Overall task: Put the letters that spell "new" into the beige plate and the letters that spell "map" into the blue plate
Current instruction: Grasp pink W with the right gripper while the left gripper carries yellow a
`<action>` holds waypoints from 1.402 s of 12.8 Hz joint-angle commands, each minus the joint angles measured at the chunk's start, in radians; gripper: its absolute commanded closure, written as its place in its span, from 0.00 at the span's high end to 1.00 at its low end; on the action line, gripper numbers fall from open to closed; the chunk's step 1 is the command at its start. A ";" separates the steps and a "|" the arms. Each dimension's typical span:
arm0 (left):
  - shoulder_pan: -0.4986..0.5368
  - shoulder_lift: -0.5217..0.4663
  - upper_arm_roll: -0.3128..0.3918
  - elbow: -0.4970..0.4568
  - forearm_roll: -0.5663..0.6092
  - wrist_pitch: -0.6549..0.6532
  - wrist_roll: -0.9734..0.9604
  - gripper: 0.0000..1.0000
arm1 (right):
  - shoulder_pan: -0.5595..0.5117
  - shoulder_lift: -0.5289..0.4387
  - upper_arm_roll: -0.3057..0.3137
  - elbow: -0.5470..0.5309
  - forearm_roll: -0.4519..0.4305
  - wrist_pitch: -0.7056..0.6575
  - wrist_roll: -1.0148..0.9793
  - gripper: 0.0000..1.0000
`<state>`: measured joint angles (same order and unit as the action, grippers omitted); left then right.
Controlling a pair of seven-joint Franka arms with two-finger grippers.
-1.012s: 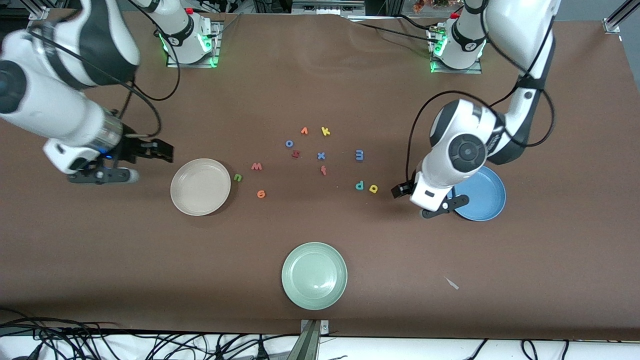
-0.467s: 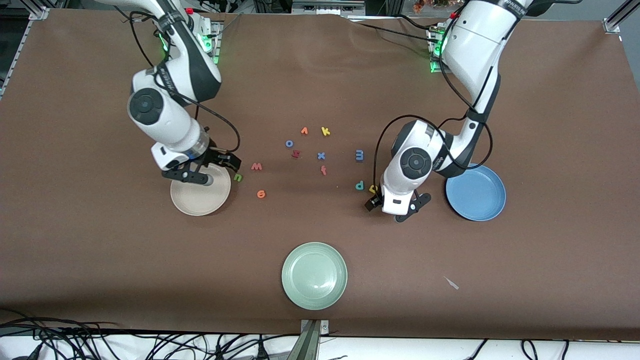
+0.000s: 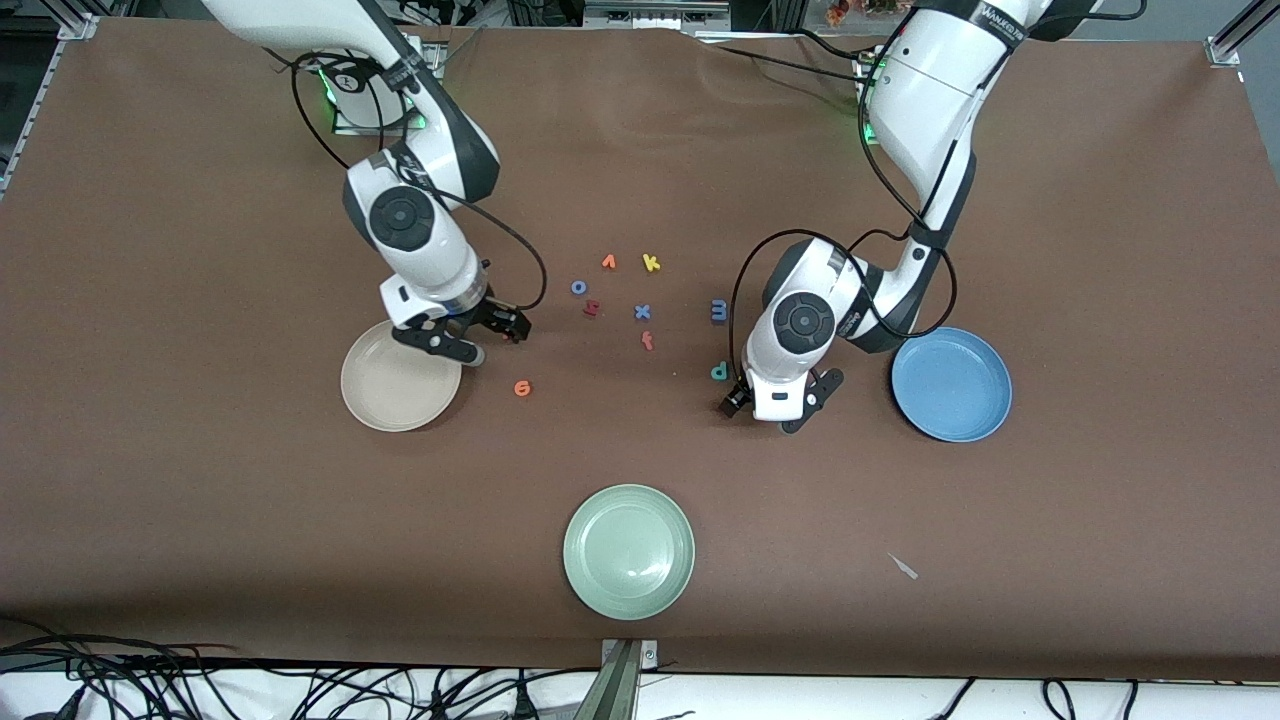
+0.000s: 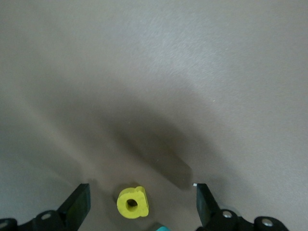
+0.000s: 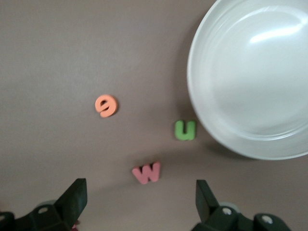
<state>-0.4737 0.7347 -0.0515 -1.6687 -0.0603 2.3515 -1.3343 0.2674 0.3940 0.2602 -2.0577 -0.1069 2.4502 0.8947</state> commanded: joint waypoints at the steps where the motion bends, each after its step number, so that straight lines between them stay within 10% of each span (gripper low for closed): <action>1: -0.020 0.019 0.013 0.012 -0.026 -0.001 -0.060 0.80 | -0.004 0.029 0.002 -0.047 -0.022 0.097 0.024 1.00; 14: -0.029 0.026 0.015 0.015 -0.012 -0.015 -0.071 0.07 | 0.027 0.117 0.002 -0.065 -0.088 0.173 0.024 0.87; 18: 0.015 0.003 0.021 0.113 -0.009 -0.220 0.112 0.00 | 0.027 0.129 0.001 -0.067 -0.114 0.182 0.024 0.80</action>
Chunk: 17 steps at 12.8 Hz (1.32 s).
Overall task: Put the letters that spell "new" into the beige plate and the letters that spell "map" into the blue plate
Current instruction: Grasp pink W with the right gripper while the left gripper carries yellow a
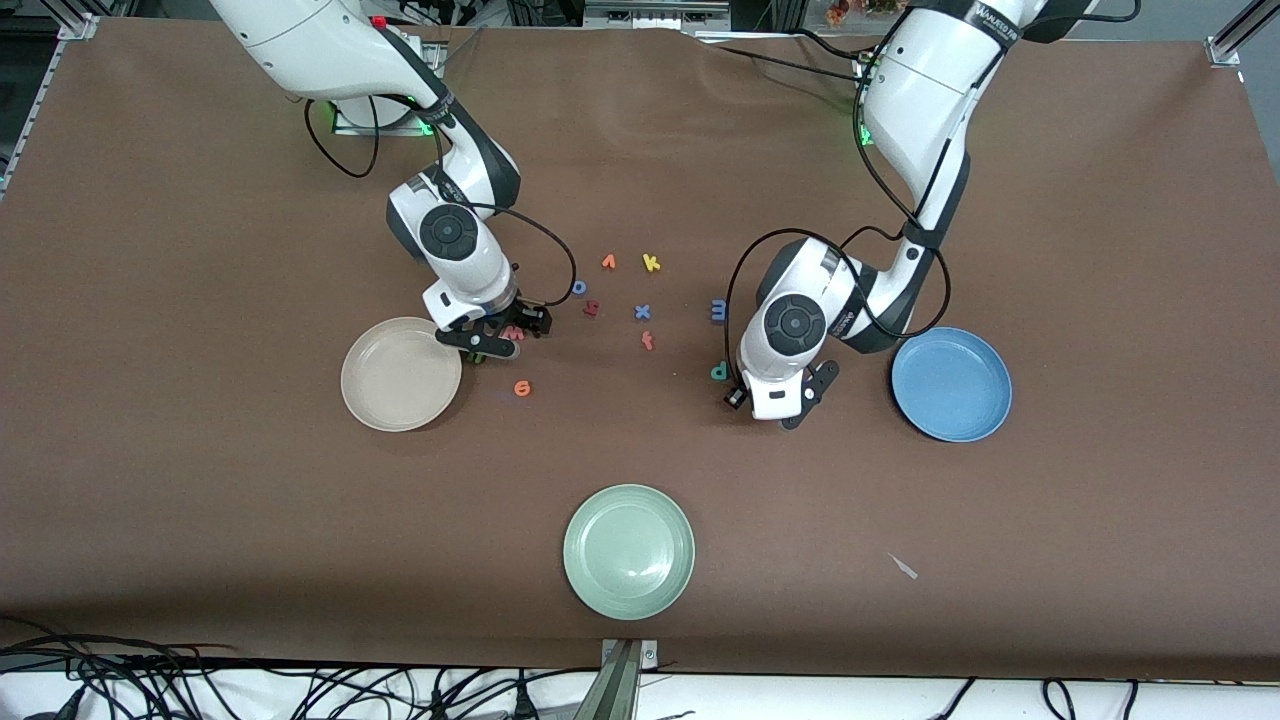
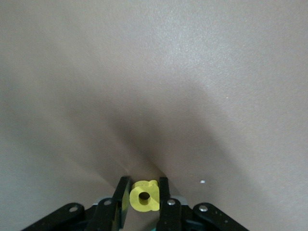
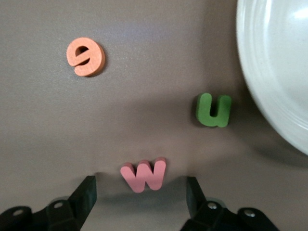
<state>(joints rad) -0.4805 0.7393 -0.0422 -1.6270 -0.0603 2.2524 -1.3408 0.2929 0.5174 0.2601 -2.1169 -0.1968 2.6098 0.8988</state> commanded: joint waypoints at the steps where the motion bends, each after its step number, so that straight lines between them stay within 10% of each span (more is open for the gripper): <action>1: 0.057 -0.006 0.011 0.105 -0.009 -0.193 0.232 0.00 | 0.002 0.007 0.001 -0.009 -0.026 0.023 0.020 0.76; 9: 0.270 -0.135 0.016 0.021 0.109 -0.418 1.055 0.00 | 0.002 0.006 -0.005 -0.008 -0.052 0.019 0.008 0.46; 14: 0.341 -0.308 0.015 -0.368 0.164 -0.003 1.206 0.00 | 0.002 0.004 -0.012 -0.003 -0.066 0.015 0.008 0.44; 17: 0.359 -0.313 0.015 -0.421 0.220 0.068 1.218 0.00 | 0.000 0.006 -0.030 0.002 -0.072 0.019 0.003 0.49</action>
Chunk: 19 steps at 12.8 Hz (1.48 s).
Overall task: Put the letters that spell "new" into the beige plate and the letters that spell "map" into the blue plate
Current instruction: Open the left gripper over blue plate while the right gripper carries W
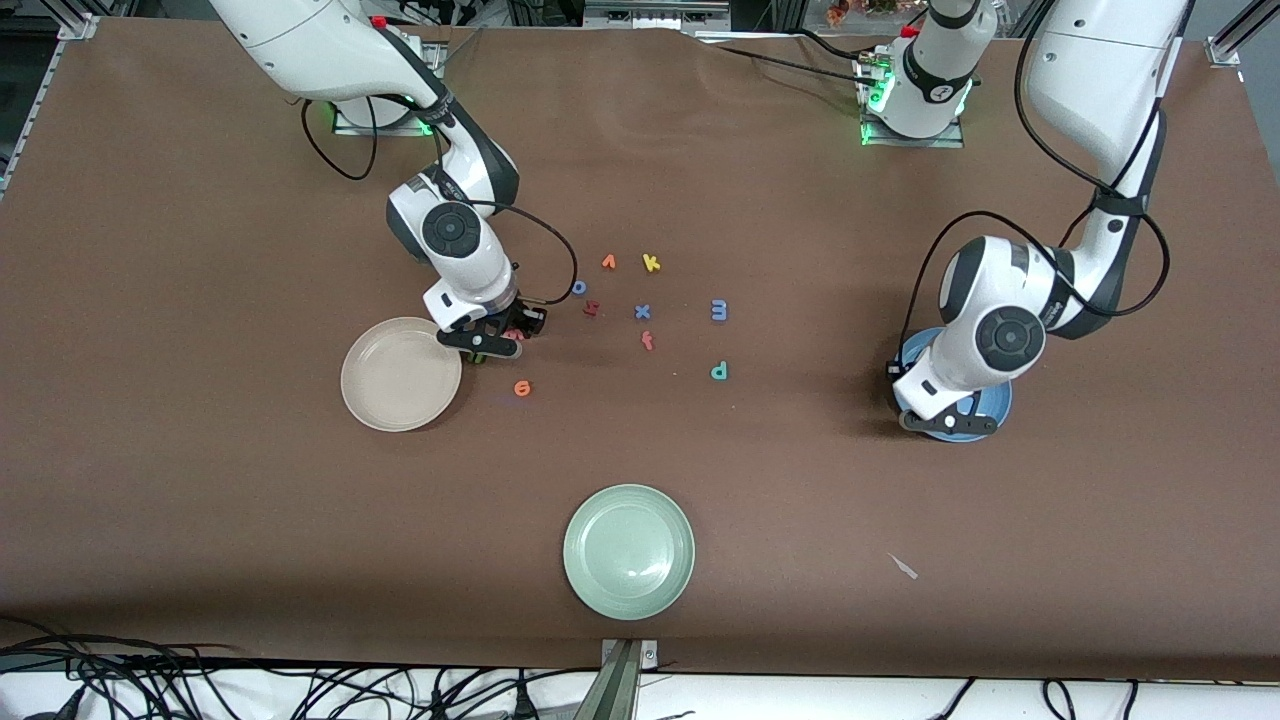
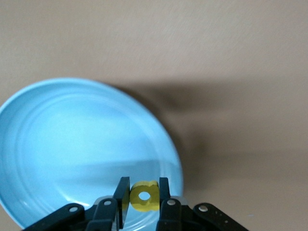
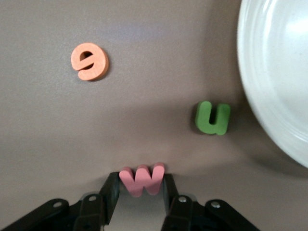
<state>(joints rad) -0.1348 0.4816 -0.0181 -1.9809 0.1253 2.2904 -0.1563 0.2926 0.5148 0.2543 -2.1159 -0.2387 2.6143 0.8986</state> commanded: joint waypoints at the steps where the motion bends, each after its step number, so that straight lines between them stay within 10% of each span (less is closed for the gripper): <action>1: 0.015 -0.052 -0.008 -0.075 0.036 0.032 0.047 0.00 | 0.000 0.008 -0.033 0.001 -0.046 0.015 0.000 0.49; 3: 0.020 -0.048 -0.009 -0.082 0.098 0.037 0.052 0.14 | 0.000 0.010 -0.036 -0.001 -0.050 0.017 0.002 0.48; 4: 0.026 -0.044 -0.011 -0.070 0.100 0.029 0.090 0.72 | 0.000 0.014 -0.036 0.000 -0.050 0.018 0.006 0.47; 5: 0.026 -0.044 -0.011 -0.053 0.087 0.023 0.124 1.00 | 0.000 0.016 -0.035 0.001 -0.050 0.020 0.011 0.46; 10: -0.051 0.003 -0.074 0.083 -0.026 -0.035 -0.011 1.00 | 0.000 0.016 -0.035 0.001 -0.050 0.021 0.011 0.25; 19: -0.284 0.248 -0.135 0.355 -0.026 0.011 -0.373 1.00 | -0.013 -0.087 -0.104 0.120 0.025 -0.263 -0.274 0.25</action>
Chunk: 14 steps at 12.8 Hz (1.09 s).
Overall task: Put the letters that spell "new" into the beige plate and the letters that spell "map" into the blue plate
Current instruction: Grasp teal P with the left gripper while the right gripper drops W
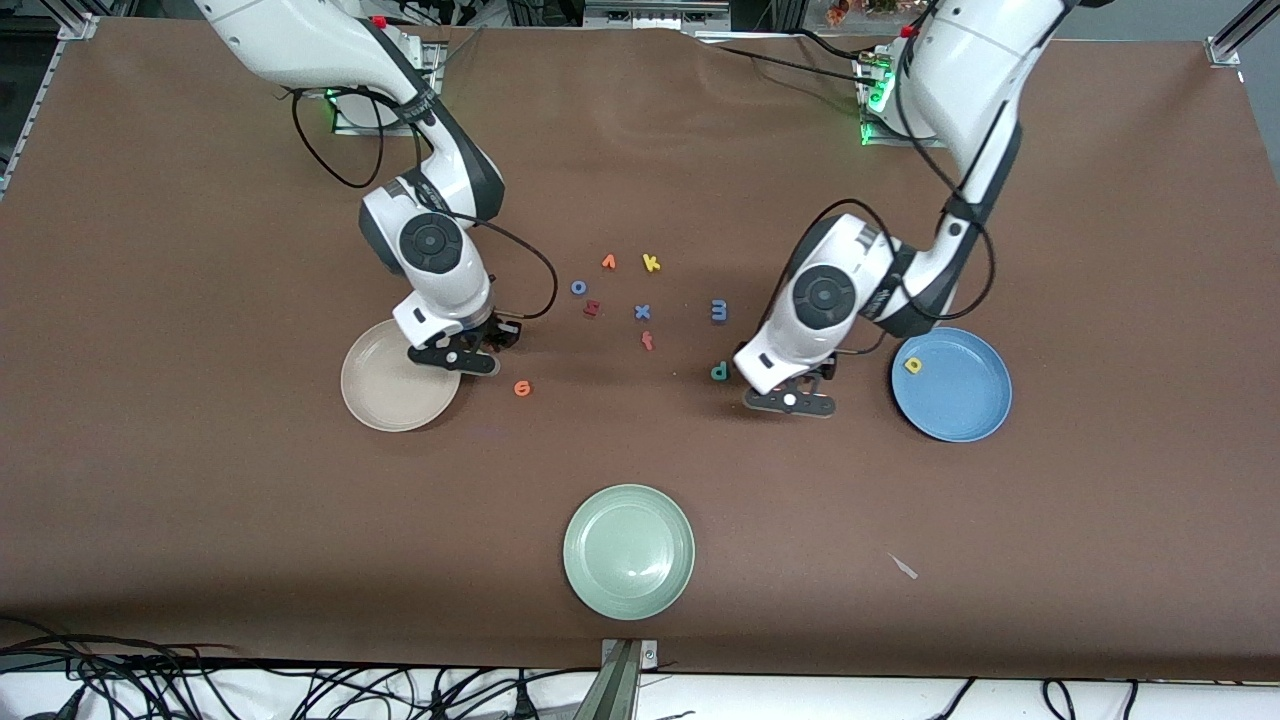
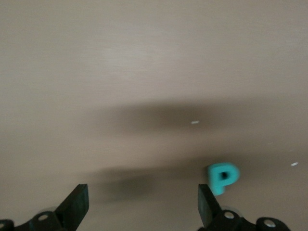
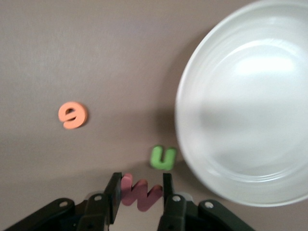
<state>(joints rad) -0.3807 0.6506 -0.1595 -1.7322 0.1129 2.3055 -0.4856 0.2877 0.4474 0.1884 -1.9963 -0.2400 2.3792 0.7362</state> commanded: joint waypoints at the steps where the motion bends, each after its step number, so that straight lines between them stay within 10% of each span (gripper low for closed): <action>1: -0.050 0.096 0.006 0.129 -0.012 -0.005 -0.071 1.00 | -0.013 -0.022 -0.064 -0.006 0.027 -0.028 -0.157 0.25; 5: -0.101 0.136 0.008 0.155 -0.010 -0.005 -0.137 0.97 | -0.082 -0.055 -0.089 -0.038 0.027 -0.031 -0.325 0.31; 8: -0.101 0.139 0.008 0.157 -0.004 -0.005 -0.137 0.77 | -0.079 -0.056 -0.080 -0.035 0.033 -0.031 -0.232 0.84; 14: -0.101 0.139 0.008 0.155 0.001 -0.005 -0.136 0.34 | -0.058 0.016 0.037 0.036 0.031 -0.017 0.052 0.84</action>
<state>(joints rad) -0.4740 0.7781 -0.1586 -1.6007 0.1129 2.3138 -0.6178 0.2142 0.4274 0.1924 -1.9973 -0.2218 2.3597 0.6938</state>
